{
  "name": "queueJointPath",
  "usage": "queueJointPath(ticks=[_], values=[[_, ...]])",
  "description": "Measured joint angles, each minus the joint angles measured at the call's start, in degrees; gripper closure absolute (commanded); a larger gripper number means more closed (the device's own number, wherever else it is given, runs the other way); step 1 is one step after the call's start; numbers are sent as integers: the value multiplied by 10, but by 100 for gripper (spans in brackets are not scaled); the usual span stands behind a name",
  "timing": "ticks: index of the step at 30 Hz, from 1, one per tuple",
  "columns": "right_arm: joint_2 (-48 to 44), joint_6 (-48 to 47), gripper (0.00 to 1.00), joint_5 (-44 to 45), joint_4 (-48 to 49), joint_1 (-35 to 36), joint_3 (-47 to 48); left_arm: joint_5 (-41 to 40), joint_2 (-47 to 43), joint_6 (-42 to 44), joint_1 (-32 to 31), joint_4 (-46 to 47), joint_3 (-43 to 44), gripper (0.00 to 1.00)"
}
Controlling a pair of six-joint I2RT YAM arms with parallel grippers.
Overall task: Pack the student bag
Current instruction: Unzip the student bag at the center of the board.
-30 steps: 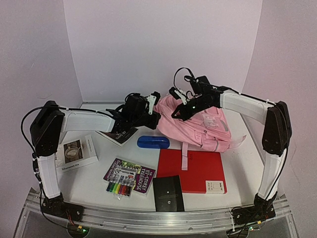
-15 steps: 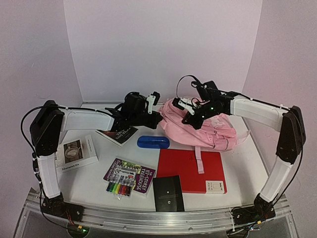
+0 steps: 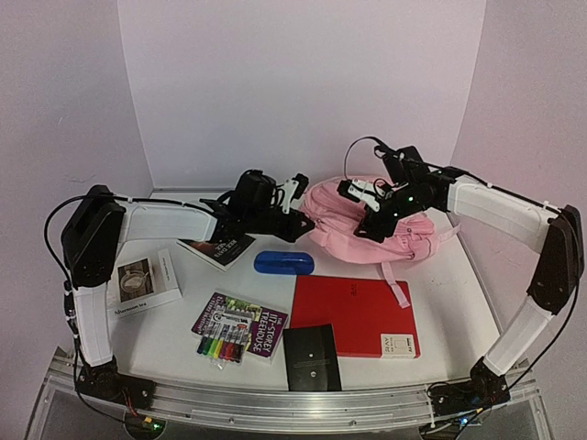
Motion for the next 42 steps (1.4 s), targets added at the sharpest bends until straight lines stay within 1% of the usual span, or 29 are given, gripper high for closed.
queueJointPath(ticks=[6,8,11,19,21,24,26,29,31,36,42], values=[[-7,58,21,-38,-6,-24,31,47,16,-15,-9,-10,9,100],[-6,74,24,-49,-7,-23,35,62,17,-22,-11,-13,9,100],[1,92,27,-60,-7,-19,39,83,17,-28,-11,-11,9,100],[34,113,28,-90,-7,-8,33,105,17,-42,-11,-11,9,100],[34,114,33,-96,-6,-7,25,108,17,-44,-11,-11,9,100],[34,112,44,-95,-6,-2,8,111,17,-46,-11,-11,9,100],[34,112,59,-86,-7,0,-3,112,17,-49,-11,-11,9,100],[34,106,88,-69,-7,2,-13,109,17,-53,-11,-11,9,100],[33,95,99,-59,-2,4,-22,101,17,-54,-10,-12,9,100],[4,73,100,-28,10,13,-59,71,17,-61,-9,-23,10,100],[-71,29,100,12,12,-5,-107,11,17,-78,7,-38,18,100]])
